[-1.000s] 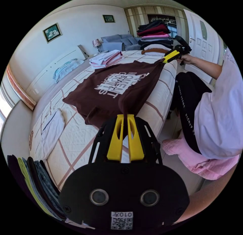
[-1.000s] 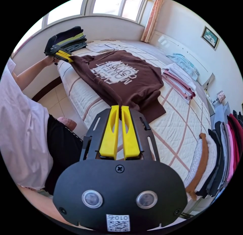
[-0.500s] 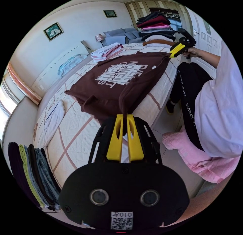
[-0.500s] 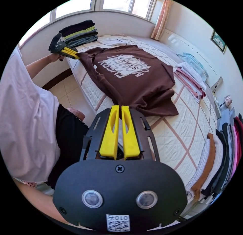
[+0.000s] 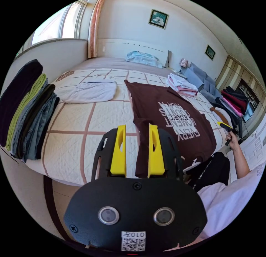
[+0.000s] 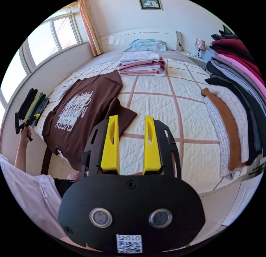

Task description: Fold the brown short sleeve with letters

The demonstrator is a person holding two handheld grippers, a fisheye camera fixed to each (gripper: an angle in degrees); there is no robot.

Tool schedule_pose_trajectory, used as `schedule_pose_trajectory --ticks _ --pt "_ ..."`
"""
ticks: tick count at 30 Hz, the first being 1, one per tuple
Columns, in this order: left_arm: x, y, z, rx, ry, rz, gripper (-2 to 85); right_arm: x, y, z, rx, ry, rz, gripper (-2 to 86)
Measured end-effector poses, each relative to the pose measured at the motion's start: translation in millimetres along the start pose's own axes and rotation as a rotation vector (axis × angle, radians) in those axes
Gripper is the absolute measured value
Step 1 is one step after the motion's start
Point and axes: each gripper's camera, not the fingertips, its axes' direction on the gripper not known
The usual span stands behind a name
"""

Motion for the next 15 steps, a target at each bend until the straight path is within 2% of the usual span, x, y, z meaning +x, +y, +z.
schedule_pose_trajectory --ticks 4,8,10,11,13,15 --pt "25 -7 53 -0.175 -0.053 0.034 10.9 17 -18 30 -0.038 -0.032 0.065 12.7" --pt "26 2 59 -0.149 -0.122 0.018 8.6 15 -17 50 -0.073 -0.067 0.082 11.8" --pt "18 3 49 -0.130 -0.096 0.032 5.8 7 -17 58 -0.105 -0.041 0.062 10.5" --pt "15 3 46 -0.122 -0.085 0.027 5.3 1 -17 59 -0.112 0.037 0.051 8.2" --pt "-7 4 34 -0.108 0.029 -0.006 3.2 -4 -18 53 -0.130 0.118 0.011 5.2" --pt "-30 11 21 -0.083 0.117 -0.064 1.9 0 -17 39 -0.128 0.112 -0.003 4.0"
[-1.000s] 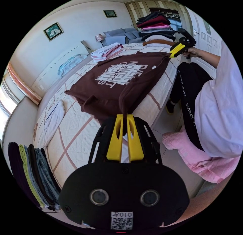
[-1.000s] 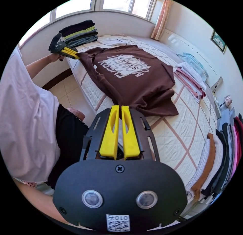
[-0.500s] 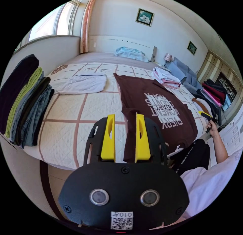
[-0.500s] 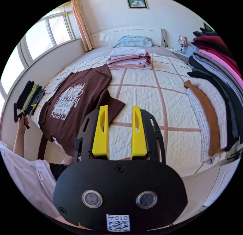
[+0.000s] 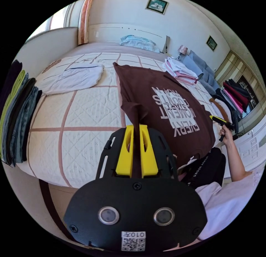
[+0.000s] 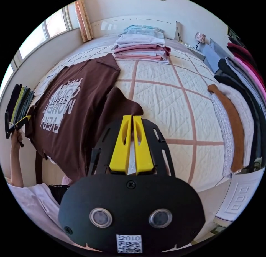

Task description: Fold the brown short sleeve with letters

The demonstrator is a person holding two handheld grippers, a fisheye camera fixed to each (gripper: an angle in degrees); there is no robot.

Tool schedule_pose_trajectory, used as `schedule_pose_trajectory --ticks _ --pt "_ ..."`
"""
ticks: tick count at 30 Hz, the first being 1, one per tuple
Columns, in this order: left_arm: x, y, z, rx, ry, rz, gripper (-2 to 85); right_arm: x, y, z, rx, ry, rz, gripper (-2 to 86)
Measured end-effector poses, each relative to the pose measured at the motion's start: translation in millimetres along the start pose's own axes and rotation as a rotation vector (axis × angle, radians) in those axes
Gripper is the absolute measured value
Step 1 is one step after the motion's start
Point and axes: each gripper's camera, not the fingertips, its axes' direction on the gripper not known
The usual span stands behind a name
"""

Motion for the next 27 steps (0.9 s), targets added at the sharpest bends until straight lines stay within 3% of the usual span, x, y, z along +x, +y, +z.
schedule_pose_trajectory --ticks 4,9,14,17,22,27 --pt "-63 31 -23 0.087 0.166 -0.182 0.7 55 34 -39 0.047 0.011 0.111 3.6" --pt "-89 57 -12 0.088 0.234 -0.263 1.1 92 68 -14 -0.068 -0.095 0.193 3.4" --pt "-68 85 -47 0.264 -0.068 -0.282 4.6 84 94 -21 0.019 -0.006 0.247 3.3" --pt "-41 99 -68 0.287 -0.175 -0.110 7.6 83 114 -52 0.152 0.000 0.287 3.4" --pt "64 130 -40 0.146 -0.382 0.461 11.6 36 117 -77 0.244 -0.039 0.130 3.8" --pt "91 131 -21 0.123 -0.429 0.541 12.7 -6 95 -58 0.152 -0.072 0.004 4.3"
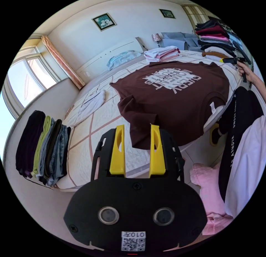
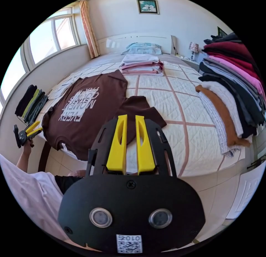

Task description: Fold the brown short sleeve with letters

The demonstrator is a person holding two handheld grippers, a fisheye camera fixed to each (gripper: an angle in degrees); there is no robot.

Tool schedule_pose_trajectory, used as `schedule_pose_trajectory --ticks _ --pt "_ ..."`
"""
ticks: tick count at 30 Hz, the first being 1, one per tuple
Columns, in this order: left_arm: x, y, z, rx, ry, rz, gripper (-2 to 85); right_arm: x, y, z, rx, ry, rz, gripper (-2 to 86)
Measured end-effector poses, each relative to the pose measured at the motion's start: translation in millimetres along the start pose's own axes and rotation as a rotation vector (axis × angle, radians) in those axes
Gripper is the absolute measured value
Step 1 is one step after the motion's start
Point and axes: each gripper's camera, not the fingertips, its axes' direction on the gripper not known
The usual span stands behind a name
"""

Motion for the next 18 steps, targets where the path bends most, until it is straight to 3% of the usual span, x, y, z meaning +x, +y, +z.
schedule_pose_trajectory --ticks 6,14,17,18 --pt "4 -4 -14 0.030 0.081 0.148 12.0 -34 -8 12 -0.037 -0.009 -0.087 4.4" --pt "9 -17 8 -0.070 -0.090 0.301 5.5 -48 -3 22 -0.050 -0.075 -0.101 4.9" --pt "-32 -28 -3 0.033 0.015 0.096 1.5 -49 -5 23 -0.053 -0.064 -0.108 5.0" --pt "-65 -26 -7 0.075 0.118 -0.059 0.8 -49 -6 23 -0.053 -0.062 -0.108 5.0"
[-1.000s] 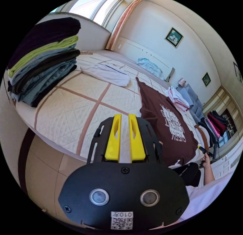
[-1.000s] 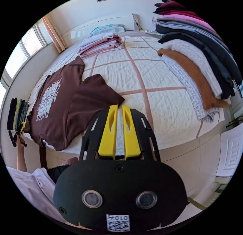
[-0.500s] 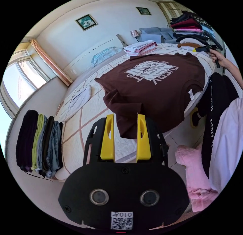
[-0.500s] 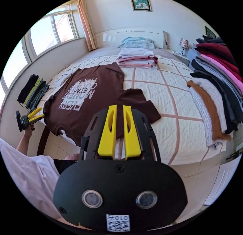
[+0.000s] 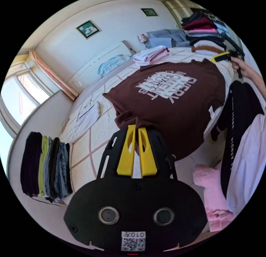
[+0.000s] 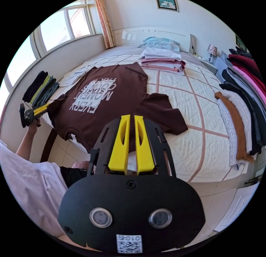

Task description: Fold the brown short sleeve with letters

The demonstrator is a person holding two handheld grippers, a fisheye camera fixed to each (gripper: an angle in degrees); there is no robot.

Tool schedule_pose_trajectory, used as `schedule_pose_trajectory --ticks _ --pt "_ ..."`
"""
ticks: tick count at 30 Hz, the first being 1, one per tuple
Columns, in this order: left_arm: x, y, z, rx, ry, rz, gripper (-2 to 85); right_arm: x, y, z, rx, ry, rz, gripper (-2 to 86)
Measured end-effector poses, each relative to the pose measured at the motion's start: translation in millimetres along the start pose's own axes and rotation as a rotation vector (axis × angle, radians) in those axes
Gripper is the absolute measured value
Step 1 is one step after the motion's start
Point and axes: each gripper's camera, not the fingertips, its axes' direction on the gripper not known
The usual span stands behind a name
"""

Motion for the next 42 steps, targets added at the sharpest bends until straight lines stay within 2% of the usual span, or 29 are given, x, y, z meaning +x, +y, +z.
schedule_pose_trajectory --ticks 3,4,5,7,8,10,12,14,16,18,20,21,22,23,24,26,27,28,30,33,35,38,42 --pt "-92 32 -7 0.033 0.056 -0.402 0.2 5 -1 6 -0.018 0.011 0.010 5.0" --pt "-131 55 -2 0.031 0.171 -0.563 0.1 7 -1 11 -0.033 0.010 0.017 5.0" --pt "-149 67 4 0.029 0.270 -0.639 0.0 9 -1 15 -0.044 0.008 0.022 5.0" --pt "-191 118 40 -0.010 0.583 -0.906 0.0 12 0 24 -0.066 0.014 0.034 5.0" --pt "-193 128 48 -0.036 0.627 -0.938 0.0 12 -1 32 -0.087 0.025 0.036 5.0" --pt "-190 155 59 -0.096 0.589 -1.024 0.0 13 -2 45 -0.137 0.051 0.029 5.0" --pt "-188 174 52 0.000 0.571 -1.118 0.0 12 -3 52 -0.168 0.069 0.020 4.9" --pt "-186 187 34 0.053 0.422 -1.192 0.0 12 -9 44 -0.129 0.050 0.037 4.8" --pt "-183 167 3 0.077 0.184 -1.087 0.0 10 -17 36 -0.082 0.045 0.033 4.8" --pt "-178 130 -7 0.049 0.116 -0.887 -0.1 6 -29 30 -0.036 0.027 0.005 4.7" --pt "-166 90 -1 0.031 0.159 -0.662 -0.1 -5 -43 39 0.002 -0.037 -0.066 4.7" --pt "-158 70 13 0.006 0.237 -0.547 -0.1 -7 -46 46 -0.013 -0.049 -0.085 4.6" --pt "-155 60 37 -0.069 0.320 -0.520 -0.1 -10 -50 68 -0.095 -0.052 -0.110 4.6" --pt "-156 59 51 -0.127 0.347 -0.543 -0.1 -7 -53 93 -0.213 -0.039 -0.094 4.4" --pt "-160 63 72 -0.208 0.362 -0.626 -0.1 -4 -54 95 -0.200 -0.064 -0.080 4.3" --pt "-165 65 65 -0.078 0.334 -0.704 -0.2 8 -55 77 -0.100 -0.108 0.018 3.6" --pt "-164 57 52 -0.007 0.251 -0.695 -0.2 10 -55 73 -0.083 -0.096 0.027 3.5" --pt "-163 44 45 0.005 0.161 -0.658 -0.1 12 -56 66 -0.054 -0.063 0.035 3.5" --pt "-162 18 50 -0.014 0.095 -0.577 -0.1 13 -65 64 -0.031 -0.028 0.010 3.8" --pt "-171 -31 94 -0.112 0.211 -0.469 0.1 10 -104 78 -0.038 0.003 -0.067 5.1" --pt "-168 -56 114 -0.112 0.273 -0.423 0.0 0 -154 93 -0.027 -0.005 -0.153 6.0" --pt "-158 -79 142 -0.137 0.257 -0.424 -0.1 -20 -229 121 0.002 0.019 -0.258 6.4" --pt "-141 -79 170 -0.205 0.353 -0.455 -0.2 -49 -322 176 -0.078 0.028 -0.356 6.5"
